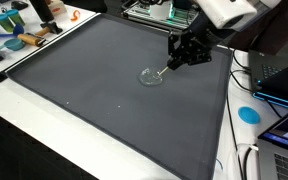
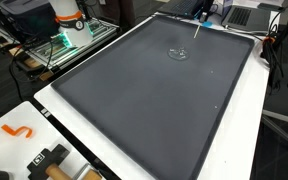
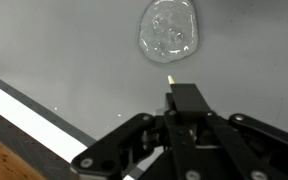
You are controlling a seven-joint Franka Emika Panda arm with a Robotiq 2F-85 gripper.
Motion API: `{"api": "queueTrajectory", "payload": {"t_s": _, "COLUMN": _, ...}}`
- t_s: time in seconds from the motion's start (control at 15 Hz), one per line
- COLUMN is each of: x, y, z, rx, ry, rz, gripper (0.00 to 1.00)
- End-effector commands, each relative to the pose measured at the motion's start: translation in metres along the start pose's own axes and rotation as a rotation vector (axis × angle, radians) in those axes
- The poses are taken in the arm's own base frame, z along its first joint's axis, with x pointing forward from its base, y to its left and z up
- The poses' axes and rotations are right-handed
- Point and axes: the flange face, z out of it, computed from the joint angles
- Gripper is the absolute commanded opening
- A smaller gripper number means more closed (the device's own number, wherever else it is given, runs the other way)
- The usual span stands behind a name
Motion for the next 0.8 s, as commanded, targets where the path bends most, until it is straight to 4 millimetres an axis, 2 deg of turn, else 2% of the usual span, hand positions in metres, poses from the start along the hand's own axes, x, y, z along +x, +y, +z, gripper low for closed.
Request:
{"api": "queueTrajectory", "payload": {"t_s": 0.0, "x": 0.0012, "y": -0.0070, "z": 0.0039, "rx": -0.042, "ry": -0.009, "rz": 0.027, "gripper": 0.03}}
{"api": "queueTrajectory", "payload": {"t_s": 0.4, "x": 0.0010, "y": -0.0108, "z": 0.0081, "rx": -0.050, "ry": -0.016, "rz": 0.049, "gripper": 0.03}}
{"api": "queueTrajectory", "payload": {"t_s": 0.73, "x": 0.0011, "y": -0.0059, "z": 0.0085, "rx": -0.031, "ry": -0.034, "rz": 0.053, "gripper": 0.03}}
